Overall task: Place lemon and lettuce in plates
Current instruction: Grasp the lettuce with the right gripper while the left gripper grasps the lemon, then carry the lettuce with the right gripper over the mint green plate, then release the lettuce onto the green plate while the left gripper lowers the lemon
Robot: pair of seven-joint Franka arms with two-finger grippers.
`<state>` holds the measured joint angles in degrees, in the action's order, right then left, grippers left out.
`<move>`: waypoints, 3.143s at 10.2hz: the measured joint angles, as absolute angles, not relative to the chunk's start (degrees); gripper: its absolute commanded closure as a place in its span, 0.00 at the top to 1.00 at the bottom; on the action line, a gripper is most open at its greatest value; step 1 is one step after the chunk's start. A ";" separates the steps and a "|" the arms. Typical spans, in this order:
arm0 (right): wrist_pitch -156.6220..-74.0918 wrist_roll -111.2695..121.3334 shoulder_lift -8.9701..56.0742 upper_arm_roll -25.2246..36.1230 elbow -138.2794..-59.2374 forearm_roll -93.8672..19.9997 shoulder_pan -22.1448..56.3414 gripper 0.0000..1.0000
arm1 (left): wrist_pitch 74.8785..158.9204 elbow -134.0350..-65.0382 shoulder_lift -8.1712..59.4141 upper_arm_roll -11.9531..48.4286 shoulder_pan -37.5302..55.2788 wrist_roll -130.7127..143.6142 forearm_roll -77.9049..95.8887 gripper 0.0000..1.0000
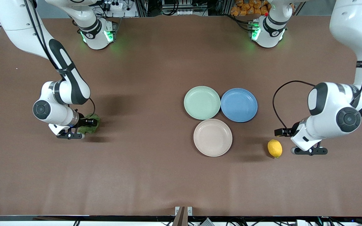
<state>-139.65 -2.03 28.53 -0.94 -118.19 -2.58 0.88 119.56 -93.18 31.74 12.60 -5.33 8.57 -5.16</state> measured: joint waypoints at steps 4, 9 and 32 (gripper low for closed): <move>-142.60 -2.02 28.29 -0.17 -119.61 -2.25 0.63 0.00 | 126.59 -93.01 37.57 11.14 -5.37 11.11 -5.16 1.00; -125.56 -8.00 24.83 -2.02 -112.89 -2.44 0.98 0.00 | 133.72 -92.86 41.01 11.02 -5.12 13.94 -5.16 1.00; -132.94 -80.99 27.63 -8.31 -95.05 -8.40 39.86 1.00 | 138.53 -86.75 43.27 12.51 12.14 40.91 -8.06 0.00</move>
<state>-132.94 -80.99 27.63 -8.31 -95.05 -8.40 39.86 138.53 -86.75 43.27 12.51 12.14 40.91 -8.06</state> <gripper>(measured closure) 0.009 0.330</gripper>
